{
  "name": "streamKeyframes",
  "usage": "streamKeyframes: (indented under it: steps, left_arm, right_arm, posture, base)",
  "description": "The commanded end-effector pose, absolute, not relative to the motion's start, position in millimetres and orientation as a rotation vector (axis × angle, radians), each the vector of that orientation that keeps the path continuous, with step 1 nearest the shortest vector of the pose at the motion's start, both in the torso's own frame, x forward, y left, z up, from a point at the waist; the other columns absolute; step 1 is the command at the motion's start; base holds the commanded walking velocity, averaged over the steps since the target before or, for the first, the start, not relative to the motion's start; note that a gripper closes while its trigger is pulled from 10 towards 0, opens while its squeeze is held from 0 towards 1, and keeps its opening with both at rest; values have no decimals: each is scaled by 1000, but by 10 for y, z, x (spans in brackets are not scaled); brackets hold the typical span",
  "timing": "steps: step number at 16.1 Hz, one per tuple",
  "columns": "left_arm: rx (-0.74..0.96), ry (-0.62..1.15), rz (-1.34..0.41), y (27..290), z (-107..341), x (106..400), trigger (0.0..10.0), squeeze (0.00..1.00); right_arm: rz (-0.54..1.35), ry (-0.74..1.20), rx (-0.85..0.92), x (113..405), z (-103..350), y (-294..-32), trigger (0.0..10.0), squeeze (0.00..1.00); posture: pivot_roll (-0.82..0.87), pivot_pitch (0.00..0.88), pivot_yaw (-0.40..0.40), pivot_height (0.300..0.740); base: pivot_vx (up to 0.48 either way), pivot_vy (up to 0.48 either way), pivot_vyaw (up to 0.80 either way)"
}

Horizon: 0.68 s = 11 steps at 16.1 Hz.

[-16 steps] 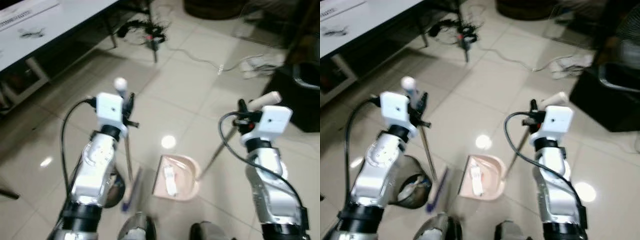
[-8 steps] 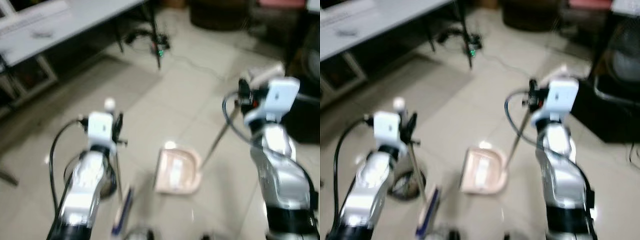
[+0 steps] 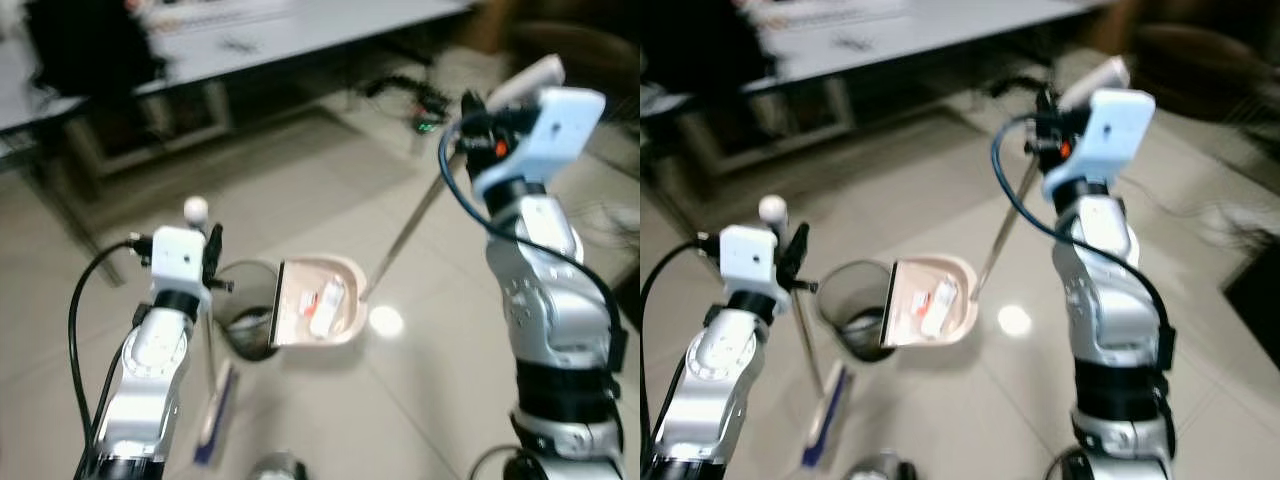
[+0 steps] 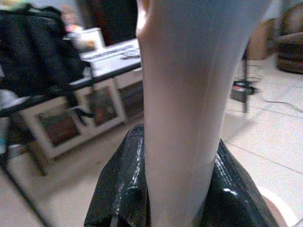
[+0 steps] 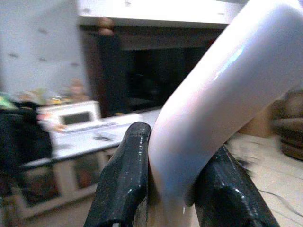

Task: Sweep floor

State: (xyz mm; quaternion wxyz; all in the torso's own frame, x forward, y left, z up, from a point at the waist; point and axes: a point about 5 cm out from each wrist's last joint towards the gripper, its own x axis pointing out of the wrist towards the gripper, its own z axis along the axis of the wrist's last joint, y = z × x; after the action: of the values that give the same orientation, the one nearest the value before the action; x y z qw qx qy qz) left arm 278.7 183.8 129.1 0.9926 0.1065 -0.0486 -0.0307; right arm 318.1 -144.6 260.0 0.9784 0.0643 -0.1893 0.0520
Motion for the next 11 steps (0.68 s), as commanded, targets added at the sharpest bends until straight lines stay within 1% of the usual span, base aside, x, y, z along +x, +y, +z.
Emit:
streamKeyframes:
  steps: [1,7,8,11]
  left_arm:
    - [251,-124,-82,1798,1369,2804,10000,0]
    - [240,-127,-115,1748,1406,2846,10000,0]
    - [240,-130,-125,1724,1405,2842,10000,0]
    - [240,-126,-126,1709,1402,2845,10000,0]
  right_arm:
    - [85,-419,142,3178,2696,-1485,10000,0]
    - [3,-430,160,3214,2741,-1530,10000,0]
    - [-30,-434,151,3224,2749,-1557,10000,0]
    - [-48,-446,152,3250,2774,-1572,10000,0]
  posture:
    - [18,25,71,740]
    - [10,26,83,740]
    - [10,27,83,740]
    - [7,31,78,740]
  base:
    - [0,0,800]
    - [0,0,800]
    - [277,0,625]
    - [360,0,0]
